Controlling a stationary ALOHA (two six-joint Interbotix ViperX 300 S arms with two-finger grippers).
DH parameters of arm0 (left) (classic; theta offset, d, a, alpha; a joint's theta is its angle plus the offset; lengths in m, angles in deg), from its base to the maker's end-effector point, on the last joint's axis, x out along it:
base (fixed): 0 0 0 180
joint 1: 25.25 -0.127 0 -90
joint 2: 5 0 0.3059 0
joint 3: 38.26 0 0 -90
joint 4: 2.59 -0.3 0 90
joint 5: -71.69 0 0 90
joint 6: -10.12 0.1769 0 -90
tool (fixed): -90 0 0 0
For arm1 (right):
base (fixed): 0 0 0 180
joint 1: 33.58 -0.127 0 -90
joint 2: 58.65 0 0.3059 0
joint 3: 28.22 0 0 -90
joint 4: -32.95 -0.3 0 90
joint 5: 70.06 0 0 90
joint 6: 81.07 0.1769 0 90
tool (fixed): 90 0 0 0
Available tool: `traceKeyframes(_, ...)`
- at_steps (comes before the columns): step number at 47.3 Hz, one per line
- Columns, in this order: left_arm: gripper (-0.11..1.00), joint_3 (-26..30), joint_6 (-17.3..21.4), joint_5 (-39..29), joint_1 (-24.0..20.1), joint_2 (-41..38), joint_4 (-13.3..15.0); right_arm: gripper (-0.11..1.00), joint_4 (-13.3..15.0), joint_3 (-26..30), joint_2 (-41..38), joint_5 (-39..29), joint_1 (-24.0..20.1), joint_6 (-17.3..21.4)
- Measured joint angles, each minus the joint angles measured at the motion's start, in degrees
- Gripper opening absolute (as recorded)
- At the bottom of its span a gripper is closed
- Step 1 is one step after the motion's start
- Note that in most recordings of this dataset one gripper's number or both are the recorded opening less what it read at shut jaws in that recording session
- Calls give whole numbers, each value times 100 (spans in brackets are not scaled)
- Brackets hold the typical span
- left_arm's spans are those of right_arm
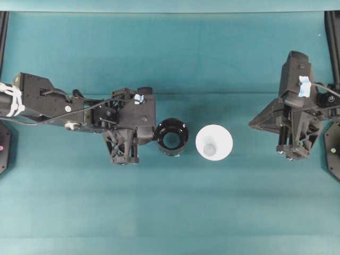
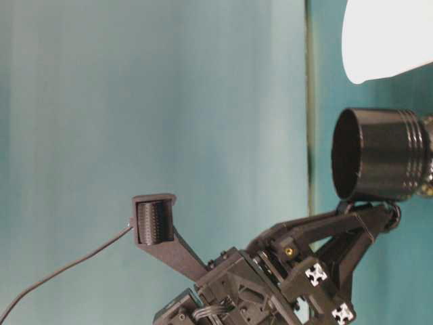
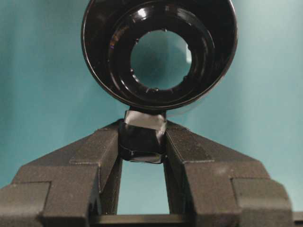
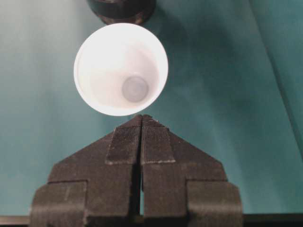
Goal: Put a paper cup into the cup holder on your left arm.
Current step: 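Drag the black mug rightward by its handle toward the white cup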
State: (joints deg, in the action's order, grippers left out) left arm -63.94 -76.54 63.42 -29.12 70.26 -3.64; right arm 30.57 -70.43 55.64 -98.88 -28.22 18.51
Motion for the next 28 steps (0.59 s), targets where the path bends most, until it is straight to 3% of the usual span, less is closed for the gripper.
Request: traceKeyframes(28, 30, 53, 9, 202, 35, -167, 0, -2, 0, 0, 9, 0, 0, 0)
